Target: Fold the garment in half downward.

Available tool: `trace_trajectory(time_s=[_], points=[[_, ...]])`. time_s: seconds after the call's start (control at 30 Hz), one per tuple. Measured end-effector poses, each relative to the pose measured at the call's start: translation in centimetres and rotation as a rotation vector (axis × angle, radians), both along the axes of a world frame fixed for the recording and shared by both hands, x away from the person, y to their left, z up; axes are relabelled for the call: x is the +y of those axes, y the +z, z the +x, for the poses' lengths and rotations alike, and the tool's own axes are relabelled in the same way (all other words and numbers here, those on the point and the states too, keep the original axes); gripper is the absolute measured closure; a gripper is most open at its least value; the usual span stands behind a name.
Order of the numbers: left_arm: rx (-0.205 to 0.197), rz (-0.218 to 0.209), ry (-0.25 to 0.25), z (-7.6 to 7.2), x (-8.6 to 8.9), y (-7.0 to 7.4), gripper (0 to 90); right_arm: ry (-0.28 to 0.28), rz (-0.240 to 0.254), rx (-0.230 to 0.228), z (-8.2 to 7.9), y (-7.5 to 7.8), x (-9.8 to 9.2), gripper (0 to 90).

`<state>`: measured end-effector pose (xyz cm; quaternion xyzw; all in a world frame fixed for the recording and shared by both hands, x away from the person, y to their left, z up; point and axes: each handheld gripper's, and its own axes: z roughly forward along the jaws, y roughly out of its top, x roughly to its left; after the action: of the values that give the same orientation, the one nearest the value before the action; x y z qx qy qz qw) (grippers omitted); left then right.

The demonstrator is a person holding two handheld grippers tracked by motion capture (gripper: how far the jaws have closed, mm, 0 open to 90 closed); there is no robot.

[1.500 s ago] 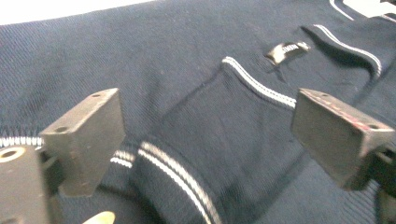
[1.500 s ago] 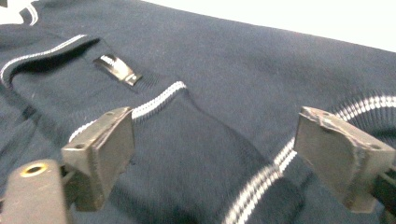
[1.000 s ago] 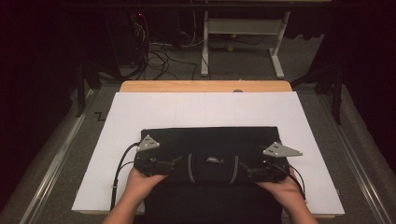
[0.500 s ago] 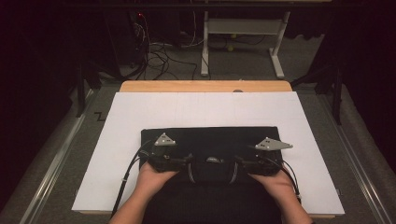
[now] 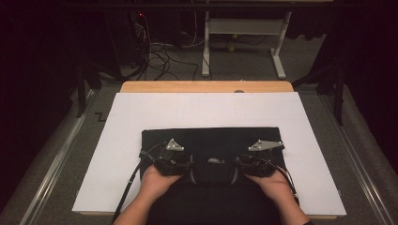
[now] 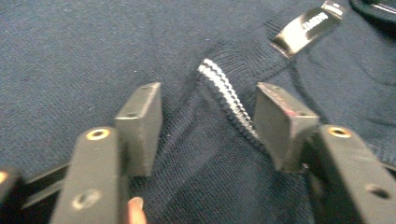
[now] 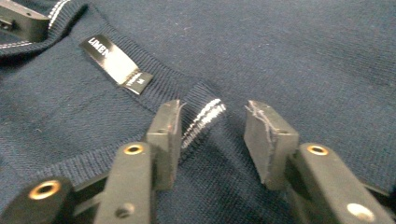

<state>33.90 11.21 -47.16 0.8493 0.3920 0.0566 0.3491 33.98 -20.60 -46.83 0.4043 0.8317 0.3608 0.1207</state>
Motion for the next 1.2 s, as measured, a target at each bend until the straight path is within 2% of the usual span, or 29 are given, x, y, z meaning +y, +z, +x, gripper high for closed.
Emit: trace_trajectory(time_s=[0.2, 0.3, 0.4, 0.47, 0.63, 0.7, 0.8, 0.87, 0.97, 1.13, 1.2], points=[[0.004, -0.016, -0.033, -0.1, 0.0, 0.0, 54.6, 0.048, -0.006, -0.014, -0.3, 0.0, 0.3, 74.7], [0.002, -0.018, -0.042, -0.2, 0.1, 0.1, 59.1, 0.058, -0.007, -0.029, -0.5, 0.0, 0.3, 78.1], [-0.009, -0.034, -0.039, -0.5, 0.4, 0.2, 66.7, 0.06, -0.009, -0.047, -0.8, 0.3, 0.3, 78.9], [-0.028, -0.037, -0.04, -0.7, 0.6, 0.5, 70.3, 0.068, 0.007, -0.066, -1.1, 0.5, 0.3, 79.2], [-0.059, -0.078, -0.036, -1.8, 1.2, 1.2, 74.4, 0.076, 0.028, -0.12, -1.9, 1.4, -0.1, 80.1], [-0.088, -0.089, -0.051, -2.8, 1.6, 1.7, 75.2, 0.085, 0.042, -0.131, -2.3, 1.7, -0.4, 80.4], [-0.096, -0.154, -0.043, -4.3, 2.4, 2.2, 76.5, 0.096, 0.065, -0.154, -3.2, 2.2, -0.8, 80.6], [-0.121, -0.163, -0.046, -5.3, 2.6, 2.4, 77.5, 0.103, 0.095, -0.162, -4.0, 2.4, -1.1, 80.6], [-0.148, -0.176, -0.043, -6.4, 2.7, 2.5, 78.2, 0.114, 0.113, -0.192, -5.0, 2.7, -1.3, 80.6], [-0.16, -0.198, -0.042, -7.0, 2.7, 2.2, 78.9, 0.136, 0.132, -0.222, -6.4, 3.2, -1.5, 80.7], [-0.145, -0.227, -0.053, -7.2, 2.8, 2.1, 78.9, 0.144, 0.135, -0.229, -6.8, 3.2, -1.6, 80.6]])
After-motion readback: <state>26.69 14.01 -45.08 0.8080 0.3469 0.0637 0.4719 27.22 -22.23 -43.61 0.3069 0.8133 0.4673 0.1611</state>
